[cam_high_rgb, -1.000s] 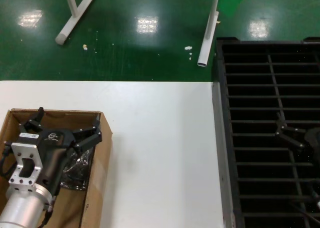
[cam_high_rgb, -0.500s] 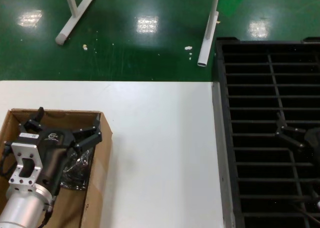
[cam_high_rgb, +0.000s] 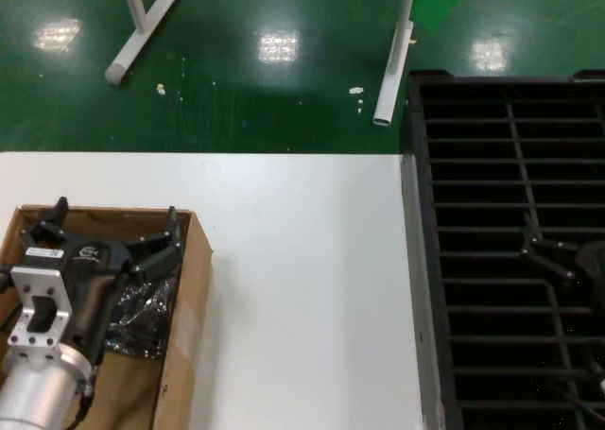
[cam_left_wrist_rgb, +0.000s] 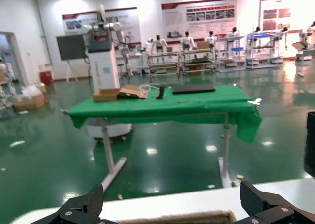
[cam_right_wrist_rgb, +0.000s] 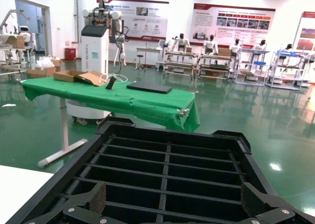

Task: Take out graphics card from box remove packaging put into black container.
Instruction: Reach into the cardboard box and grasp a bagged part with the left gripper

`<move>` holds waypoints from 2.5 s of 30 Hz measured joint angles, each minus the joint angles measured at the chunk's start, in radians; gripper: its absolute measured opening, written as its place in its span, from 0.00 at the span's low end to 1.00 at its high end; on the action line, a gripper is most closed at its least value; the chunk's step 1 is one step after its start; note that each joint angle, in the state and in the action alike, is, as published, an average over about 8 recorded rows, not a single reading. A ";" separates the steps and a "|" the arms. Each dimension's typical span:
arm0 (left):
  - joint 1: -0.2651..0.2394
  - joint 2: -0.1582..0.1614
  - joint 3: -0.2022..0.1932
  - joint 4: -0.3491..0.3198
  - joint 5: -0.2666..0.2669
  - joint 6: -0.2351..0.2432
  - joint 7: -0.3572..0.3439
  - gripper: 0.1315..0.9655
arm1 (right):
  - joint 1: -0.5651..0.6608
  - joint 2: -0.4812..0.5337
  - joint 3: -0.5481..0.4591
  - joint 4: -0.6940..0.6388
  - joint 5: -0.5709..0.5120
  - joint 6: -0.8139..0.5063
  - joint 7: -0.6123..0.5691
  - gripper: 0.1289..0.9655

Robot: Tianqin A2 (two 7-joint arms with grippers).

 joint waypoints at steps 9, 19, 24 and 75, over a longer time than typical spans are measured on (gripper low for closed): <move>0.000 -0.289 0.203 -0.198 -0.331 -0.319 0.227 1.00 | 0.000 0.000 0.000 0.000 0.000 0.000 0.000 1.00; -0.080 -0.723 0.477 -0.395 -0.714 -0.561 0.673 1.00 | 0.000 0.000 0.000 0.000 0.000 0.000 0.000 1.00; -0.099 -0.864 0.565 -0.412 -0.825 -0.553 0.822 1.00 | 0.000 0.000 0.000 0.000 0.000 0.000 0.000 1.00; -0.567 -0.817 1.090 0.080 -0.941 -0.242 0.973 0.82 | 0.000 0.000 0.000 0.000 0.000 0.000 0.000 1.00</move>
